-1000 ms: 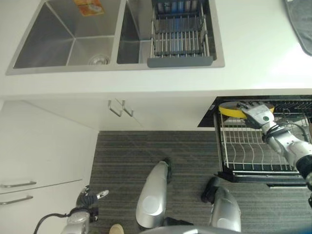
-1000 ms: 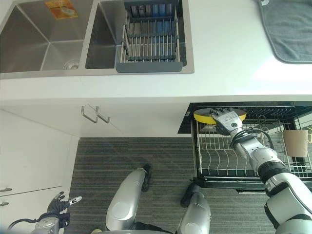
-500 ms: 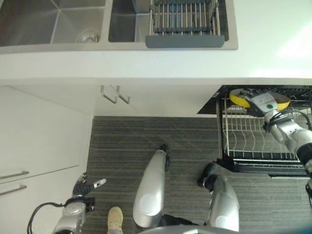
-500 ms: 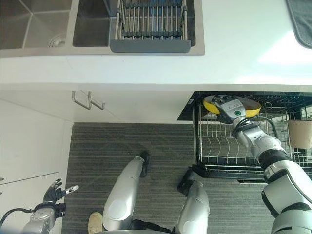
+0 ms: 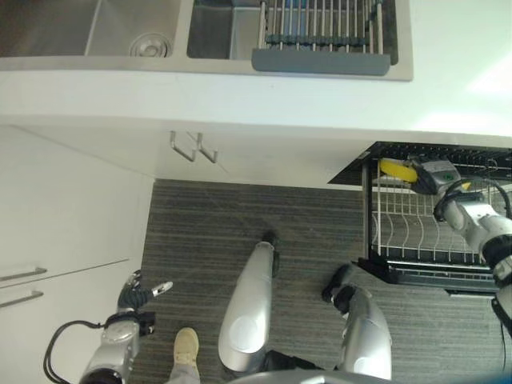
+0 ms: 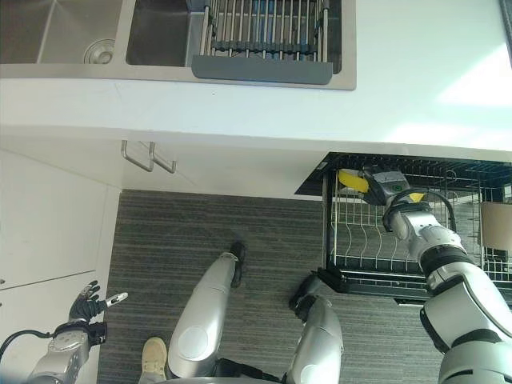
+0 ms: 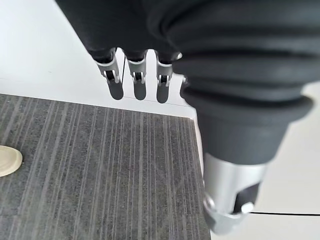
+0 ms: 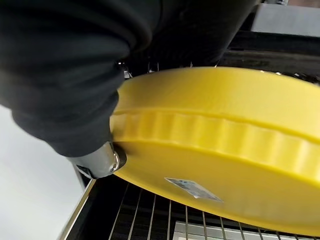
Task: Place the dishes in the dishwasher.
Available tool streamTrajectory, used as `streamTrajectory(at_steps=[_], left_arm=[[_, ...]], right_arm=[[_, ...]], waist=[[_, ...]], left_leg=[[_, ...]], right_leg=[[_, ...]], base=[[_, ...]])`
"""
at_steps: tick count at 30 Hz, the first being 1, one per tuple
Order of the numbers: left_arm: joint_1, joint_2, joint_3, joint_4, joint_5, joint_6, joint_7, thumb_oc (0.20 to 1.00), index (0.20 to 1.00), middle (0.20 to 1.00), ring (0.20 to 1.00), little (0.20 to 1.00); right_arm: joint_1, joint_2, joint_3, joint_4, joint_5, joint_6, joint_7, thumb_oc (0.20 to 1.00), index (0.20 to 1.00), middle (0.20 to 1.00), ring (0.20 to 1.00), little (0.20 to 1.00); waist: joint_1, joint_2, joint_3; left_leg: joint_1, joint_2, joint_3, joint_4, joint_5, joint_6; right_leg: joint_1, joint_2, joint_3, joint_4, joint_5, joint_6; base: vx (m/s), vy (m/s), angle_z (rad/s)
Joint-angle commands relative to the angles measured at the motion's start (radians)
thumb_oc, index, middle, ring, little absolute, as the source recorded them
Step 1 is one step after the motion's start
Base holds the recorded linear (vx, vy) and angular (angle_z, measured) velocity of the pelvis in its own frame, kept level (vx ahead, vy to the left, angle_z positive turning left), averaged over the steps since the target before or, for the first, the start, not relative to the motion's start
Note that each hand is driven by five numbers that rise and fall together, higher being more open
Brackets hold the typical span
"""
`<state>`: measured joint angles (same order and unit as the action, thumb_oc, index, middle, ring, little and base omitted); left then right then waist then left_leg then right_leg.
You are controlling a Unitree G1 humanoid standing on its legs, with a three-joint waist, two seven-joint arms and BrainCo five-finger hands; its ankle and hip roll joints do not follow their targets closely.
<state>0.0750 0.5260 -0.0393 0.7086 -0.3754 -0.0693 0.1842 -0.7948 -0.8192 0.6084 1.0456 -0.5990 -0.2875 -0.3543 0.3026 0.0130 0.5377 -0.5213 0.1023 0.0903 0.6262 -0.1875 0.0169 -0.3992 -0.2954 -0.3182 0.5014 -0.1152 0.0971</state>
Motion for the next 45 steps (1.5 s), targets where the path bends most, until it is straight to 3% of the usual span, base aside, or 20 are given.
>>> streamTrajectory(at_steps=[1,3,4,5,13,27,29,33,35,39,42,45], left_arm=[[0.030,0.046,-0.022,-0.003,-0.035,-0.004,0.019,1.000,1.000,1.000,1.000,1.000],[0.022,0.044,-0.031,-0.011,-0.034,-0.002,0.015,1.000,1.000,1.000,1.000,1.000],[0.020,0.043,-0.032,-0.016,-0.034,0.002,0.015,1.000,1.000,1.000,1.000,1.000],[0.020,0.043,-0.032,-0.021,-0.035,0.006,0.016,1.000,1.000,1.000,1.000,1.000],[0.008,0.052,-0.032,-0.047,-0.022,0.033,0.016,1.000,1.000,1.000,1.000,1.000],[0.032,0.049,0.003,-0.052,-0.035,0.041,0.028,1.000,1.000,1.000,1.000,1.000],[0.069,0.016,0.017,-0.061,-0.043,0.035,0.044,1.000,1.000,1.000,1.000,1.000],[0.104,-0.022,0.048,-0.058,-0.038,0.013,0.052,1.000,1.000,1.000,1.000,1.000],[0.127,-0.057,0.059,-0.061,-0.031,0.004,0.068,1.000,1.000,1.000,1.000,1.000],[0.137,-0.078,0.069,-0.054,-0.025,-0.006,0.072,1.000,1.000,1.000,1.000,1.000],[0.131,-0.103,0.056,-0.028,-0.019,-0.026,0.081,1.000,1.000,1.000,1.000,1.000],[0.123,-0.143,0.033,0.004,0.004,-0.046,0.111,1.000,1.000,1.000,1.000,1.000]], right_arm=[[-0.008,0.017,-0.015,0.070,0.075,0.069,0.135,0.200,0.200,0.200,0.200,0.200],[-0.018,0.049,-0.022,0.096,0.123,0.103,0.223,0.225,0.225,0.225,0.225,0.225],[-0.018,0.055,-0.026,0.099,0.132,0.113,0.237,0.523,0.523,0.523,0.523,0.523],[-0.017,0.059,-0.029,0.101,0.137,0.121,0.245,1.000,1.000,1.000,1.000,1.000],[-0.013,0.081,-0.052,0.116,0.143,0.155,0.315,1.000,1.000,1.000,1.000,1.000],[0.074,0.079,-0.214,-0.030,0.571,0.211,0.281,1.000,1.000,1.000,1.000,1.000],[0.158,0.091,-0.351,-0.260,0.833,0.254,0.259,1.000,1.000,1.000,1.000,1.000],[0.315,0.131,-0.468,-0.495,0.889,0.223,0.216,1.000,1.000,1.000,1.000,1.000],[0.411,0.158,-0.533,-0.687,0.862,0.246,0.223,1.000,1.000,1.000,1.000,1.000],[0.476,0.213,-0.581,-0.814,1.013,0.267,0.245,1.000,1.000,1.000,1.000,1.000],[0.508,0.269,-0.582,-0.869,1.062,0.320,0.306,1.000,1.000,1.000,1.000,1.000],[0.589,0.317,-0.588,-0.957,1.075,0.340,0.337,1.000,1.000,1.000,1.000,1.000]], waist=[[0.030,0.018,-0.030],[0.034,0.025,-0.025],[0.034,0.027,-0.024],[0.034,0.028,-0.024],[0.034,0.026,-0.024],[-0.002,-0.003,-0.029],[-0.032,-0.011,-0.030],[-0.072,-0.035,-0.033],[-0.103,-0.054,-0.038],[-0.127,-0.082,-0.053],[-0.142,-0.097,-0.067],[-0.174,-0.135,-0.108]], left_leg=[[0.009,-0.008,-0.162,-0.129,0.083,-0.024],[0.007,-0.014,-0.161,-0.130,0.083,-0.021],[0.007,-0.015,-0.160,-0.130,0.083,-0.021],[0.008,-0.016,-0.160,-0.130,0.083,-0.021],[0.008,-0.019,-0.155,-0.123,0.078,-0.015],[0.029,0.002,-0.141,-0.134,0.078,-0.016],[0.050,0.013,-0.131,-0.148,0.079,-0.020],[0.063,0.024,-0.110,-0.183,0.114,-0.015],[0.087,0.039,-0.088,-0.208,0.122,-0.020],[0.120,0.057,-0.058,-0.252,0.136,-0.032],[0.162,0.069,-0.029,-0.302,0.153,-0.043],[0.247,0.076,0.031,-0.389,0.170,-0.060]], right_leg=[[0.007,-0.038,0.003,0.028,0.005,0.020],[0.002,-0.041,0.001,0.033,0.003,0.017],[0.002,-0.042,0.000,0.033,0.004,0.016],[0.002,-0.042,0.000,0.032,0.004,0.016],[0.000,-0.042,0.000,0.037,0.006,0.015],[0.021,-0.018,0.015,0.005,0.018,0.008],[0.033,-0.007,0.027,-0.009,0.020,0.003],[0.042,0.013,0.029,-0.056,0.055,-0.007],[0.057,0.032,0.039,-0.088,0.066,-0.006],[0.089,0.058,0.045,-0.154,0.088,-0.003],[0.130,0.079,0.040,-0.219,0.106,-0.002],[0.210,0.110,0.044,-0.347,0.154,0.012]], base=[[-0.04,0.009,0.02],[-0.04,0.027,0.04],[-0.03,0.028,0.05],[-0.02,0.017,0.05],[0.00,0.005,0.01],[0.00,0.008,0.00],[0.04,0.109,-0.08],[-0.02,0.072,-0.16],[0.03,0.072,-0.20],[0.01,0.024,-0.21],[0.01,0.047,-0.23],[0.02,0.093,-0.14]])
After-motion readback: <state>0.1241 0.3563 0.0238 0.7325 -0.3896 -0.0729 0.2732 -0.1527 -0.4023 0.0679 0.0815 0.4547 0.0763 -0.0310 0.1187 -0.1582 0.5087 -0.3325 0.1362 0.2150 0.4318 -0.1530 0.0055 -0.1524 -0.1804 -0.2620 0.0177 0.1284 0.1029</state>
